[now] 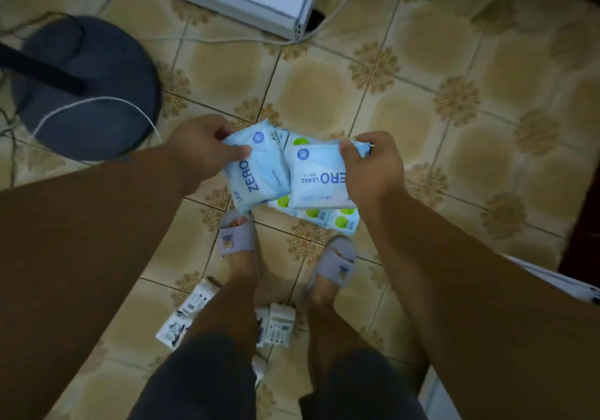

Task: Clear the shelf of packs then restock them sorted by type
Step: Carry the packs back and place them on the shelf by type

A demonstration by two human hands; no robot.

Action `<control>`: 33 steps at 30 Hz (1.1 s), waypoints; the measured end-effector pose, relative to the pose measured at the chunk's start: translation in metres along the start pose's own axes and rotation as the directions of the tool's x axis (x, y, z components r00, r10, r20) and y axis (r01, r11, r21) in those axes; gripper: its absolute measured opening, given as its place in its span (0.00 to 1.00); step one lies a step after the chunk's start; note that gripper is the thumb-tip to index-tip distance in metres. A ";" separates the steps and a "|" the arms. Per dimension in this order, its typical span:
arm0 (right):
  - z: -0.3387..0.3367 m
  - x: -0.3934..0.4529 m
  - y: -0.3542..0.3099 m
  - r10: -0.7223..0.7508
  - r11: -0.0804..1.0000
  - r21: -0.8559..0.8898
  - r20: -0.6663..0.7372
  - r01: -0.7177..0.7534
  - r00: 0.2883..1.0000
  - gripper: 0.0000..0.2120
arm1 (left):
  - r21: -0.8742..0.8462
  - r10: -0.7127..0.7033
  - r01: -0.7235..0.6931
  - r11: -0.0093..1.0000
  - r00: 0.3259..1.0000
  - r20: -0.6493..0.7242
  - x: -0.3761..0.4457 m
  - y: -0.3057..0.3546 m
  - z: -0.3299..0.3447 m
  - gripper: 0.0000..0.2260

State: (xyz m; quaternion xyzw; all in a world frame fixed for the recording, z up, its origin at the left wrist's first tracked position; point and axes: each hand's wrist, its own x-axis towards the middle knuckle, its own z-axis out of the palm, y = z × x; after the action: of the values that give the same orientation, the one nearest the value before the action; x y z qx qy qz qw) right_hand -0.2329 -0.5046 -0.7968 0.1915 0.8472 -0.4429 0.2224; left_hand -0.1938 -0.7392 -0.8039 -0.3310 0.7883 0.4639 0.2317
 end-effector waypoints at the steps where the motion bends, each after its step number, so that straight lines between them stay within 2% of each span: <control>1: -0.029 -0.017 -0.027 0.019 0.998 0.058 -0.011 -0.018 1.000 0.11 | -0.144 -0.040 0.049 0.988 0.997 0.060 -0.024 0.026 -0.020 0.07; 3: -0.086 -0.048 -0.080 0.063 0.981 0.184 -0.037 -0.055 0.997 0.11 | -0.334 -0.040 0.102 0.937 0.981 0.189 -0.070 0.078 -0.052 0.05; 5: -0.139 -0.077 -0.128 0.075 0.954 0.296 -0.048 -0.058 0.996 0.12 | -0.441 0.032 0.092 0.893 0.963 0.267 -0.113 0.130 -0.072 0.03; 7: -0.182 -0.103 -0.169 0.044 0.923 0.385 -0.081 -0.010 0.996 0.09 | -0.543 0.119 0.074 0.836 0.943 0.311 -0.150 0.182 -0.076 0.13; 9: -0.212 -0.128 -0.200 0.014 0.889 0.455 -0.152 0.057 0.988 0.08 | -0.614 0.222 0.043 0.788 0.911 0.347 -0.185 0.234 -0.072 0.08; 12: -0.252 -0.165 -0.238 -0.001 0.836 0.521 -0.311 0.172 0.950 0.09 | -0.681 0.380 0.003 0.733 0.827 0.413 -0.242 0.312 -0.061 0.11; 14: -0.274 -0.187 -0.252 0.032 0.817 0.525 -0.453 0.238 0.891 0.11 | -0.682 0.479 -0.010 0.731 0.719 0.503 -0.279 0.350 -0.056 0.23; 15: -0.286 -0.200 -0.256 0.044 0.828 0.489 -0.546 0.276 0.837 0.13 | -0.695 0.518 -0.002 0.719 0.669 0.534 -0.295 0.362 -0.053 0.24; 17: -0.308 -0.228 -0.262 0.056 0.852 0.401 -0.710 0.337 0.702 0.13 | -0.703 0.529 -0.008 0.711 0.665 0.527 -0.312 0.387 -0.049 0.16; 19: -0.328 -0.260 -0.266 0.077 0.873 0.345 -0.796 0.346 0.600 0.15 | -0.697 0.527 0.016 0.716 0.643 0.556 -0.330 0.407 -0.042 0.11; 20: -0.337 -0.276 -0.267 0.082 0.869 0.340 -0.815 0.359 0.574 0.18 | -0.688 0.530 0.022 0.725 0.620 0.579 -0.343 0.415 -0.038 0.11; 21: -0.346 -0.293 -0.268 0.087 0.850 0.359 -0.817 0.385 0.569 0.22 | -0.664 0.536 0.016 0.748 0.575 0.618 -0.357 0.423 -0.034 0.12; 23: -0.364 -0.330 -0.269 0.084 0.757 0.463 -0.768 0.460 0.635 0.29 | -0.618 0.541 0.048 0.785 0.433 0.721 -0.392 0.437 -0.027 0.16; 24: -0.374 -0.349 -0.265 0.051 0.703 0.502 -0.742 0.503 0.668 0.30 | -0.614 0.554 0.033 0.788 0.395 0.733 -0.410 0.443 -0.024 0.21; 25: -0.383 -0.370 -0.262 -0.007 0.687 0.498 -0.723 0.529 0.690 0.31 | -0.625 0.581 0.002 0.781 0.366 0.727 -0.423 0.448 -0.017 0.26; 27: -0.401 -0.405 -0.250 -0.107 0.714 0.425 -0.719 0.556 0.687 0.28 | -0.643 0.635 -0.081 0.762 0.287 0.717 -0.457 0.454 -0.005 0.31; 29: -0.415 -0.432 -0.237 -0.057 0.739 0.396 -0.770 0.545 0.636 0.23 | -0.645 0.673 -0.196 0.739 0.160 0.722 -0.490 0.453 0.013 0.28; 30: -0.423 -0.441 -0.228 0.009 0.753 0.389 -0.813 0.531 0.582 0.24 | -0.647 0.683 -0.239 0.724 0.120 0.721 -0.508 0.452 0.021 0.26; 31: -0.431 -0.450 -0.218 0.074 0.752 0.396 -0.845 0.526 0.530 0.26 | -0.656 0.695 -0.254 0.711 0.106 0.711 -0.522 0.452 0.032 0.25; 33: -0.448 -0.468 -0.201 0.157 0.668 0.435 -0.875 0.603 0.458 0.23 | -0.689 0.718 -0.204 0.695 0.142 0.681 -0.548 0.454 0.051 0.25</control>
State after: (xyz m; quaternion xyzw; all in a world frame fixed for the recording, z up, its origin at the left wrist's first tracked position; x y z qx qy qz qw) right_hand -0.0430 -0.2975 -0.1791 0.3286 0.6183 -0.5974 -0.3909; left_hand -0.1565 -0.3668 -0.1963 0.2261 0.4380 0.7751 0.3952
